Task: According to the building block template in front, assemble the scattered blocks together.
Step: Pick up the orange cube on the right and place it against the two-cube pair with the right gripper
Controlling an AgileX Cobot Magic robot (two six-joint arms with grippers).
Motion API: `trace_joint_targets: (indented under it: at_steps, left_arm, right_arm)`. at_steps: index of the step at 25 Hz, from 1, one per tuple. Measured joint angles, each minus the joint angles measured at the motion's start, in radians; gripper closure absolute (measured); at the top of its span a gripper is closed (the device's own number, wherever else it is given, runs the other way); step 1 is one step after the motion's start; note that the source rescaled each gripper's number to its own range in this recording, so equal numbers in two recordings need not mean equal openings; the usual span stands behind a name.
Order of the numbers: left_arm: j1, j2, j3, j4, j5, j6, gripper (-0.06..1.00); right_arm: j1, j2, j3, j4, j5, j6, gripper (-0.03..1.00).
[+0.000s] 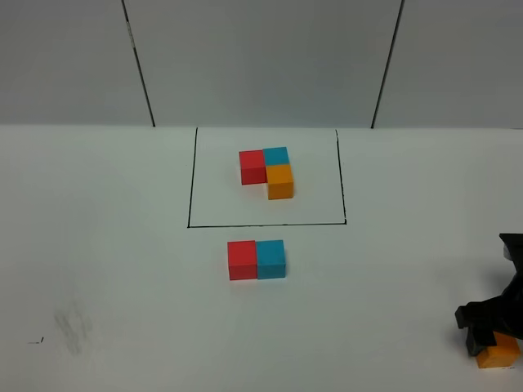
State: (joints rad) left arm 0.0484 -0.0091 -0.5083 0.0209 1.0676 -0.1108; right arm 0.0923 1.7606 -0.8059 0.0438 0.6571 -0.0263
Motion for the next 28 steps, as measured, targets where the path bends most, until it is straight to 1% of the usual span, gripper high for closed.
trace_joint_targets:
  at_steps: [8,10,12,14,19,28]
  left_arm:
    - [0.000,0.000,0.000,0.000,0.000,0.000,0.00]
    - [0.000,0.000,0.000,0.000,0.000,0.000,0.00]
    - [0.000,0.000,0.000,0.000,0.000,0.000,0.00]
    - [0.000,0.000,0.000,0.000,0.000,0.000,0.00]
    - [0.000,0.000,0.000,0.000,0.000,0.000,0.00]
    - [0.000,0.000,0.000,0.000,0.000,0.000,0.00]
  right_arm:
    - [0.000,0.001,0.000,0.001,-0.008,-0.004,0.36]
    - [0.000,0.001,0.000,0.001,-0.008,-0.004,0.39]
    - [0.000,0.002,0.000,0.002,-0.008,-0.005,0.46]
    - [0.000,0.002,0.000,0.004,-0.008,-0.005,0.55]
    - [0.000,0.002,0.000,0.009,-0.008,-0.005,0.87]
    - [0.000,0.002,0.000,0.010,-0.013,-0.007,0.87]
